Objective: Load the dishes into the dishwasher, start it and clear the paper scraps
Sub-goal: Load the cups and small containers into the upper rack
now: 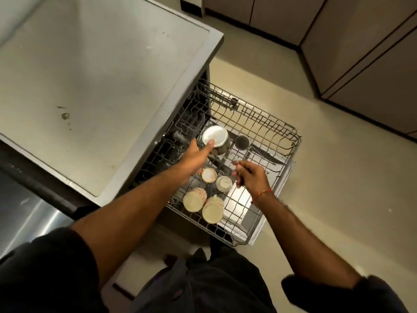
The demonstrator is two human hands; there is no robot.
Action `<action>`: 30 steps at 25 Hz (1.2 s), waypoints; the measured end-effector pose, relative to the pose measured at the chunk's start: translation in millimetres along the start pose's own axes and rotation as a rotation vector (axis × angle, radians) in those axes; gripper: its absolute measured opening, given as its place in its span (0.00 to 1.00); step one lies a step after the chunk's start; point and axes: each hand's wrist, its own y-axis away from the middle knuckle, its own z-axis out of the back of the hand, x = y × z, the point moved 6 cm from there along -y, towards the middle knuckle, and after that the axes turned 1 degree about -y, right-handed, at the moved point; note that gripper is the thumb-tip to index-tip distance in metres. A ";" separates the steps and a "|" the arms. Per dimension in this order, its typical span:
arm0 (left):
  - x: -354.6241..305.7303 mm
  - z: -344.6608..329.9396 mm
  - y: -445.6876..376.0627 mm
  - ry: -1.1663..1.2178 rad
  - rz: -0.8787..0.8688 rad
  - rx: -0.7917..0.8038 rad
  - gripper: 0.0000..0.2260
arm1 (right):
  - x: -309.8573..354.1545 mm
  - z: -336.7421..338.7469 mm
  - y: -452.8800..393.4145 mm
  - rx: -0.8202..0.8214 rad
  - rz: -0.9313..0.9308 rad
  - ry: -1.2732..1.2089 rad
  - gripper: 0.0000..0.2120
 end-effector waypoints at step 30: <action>13.8 29.8 21.9 -0.284 -0.320 -0.202 0.25 | 4.6 -40.1 -95.9 0.015 -0.099 0.001 0.12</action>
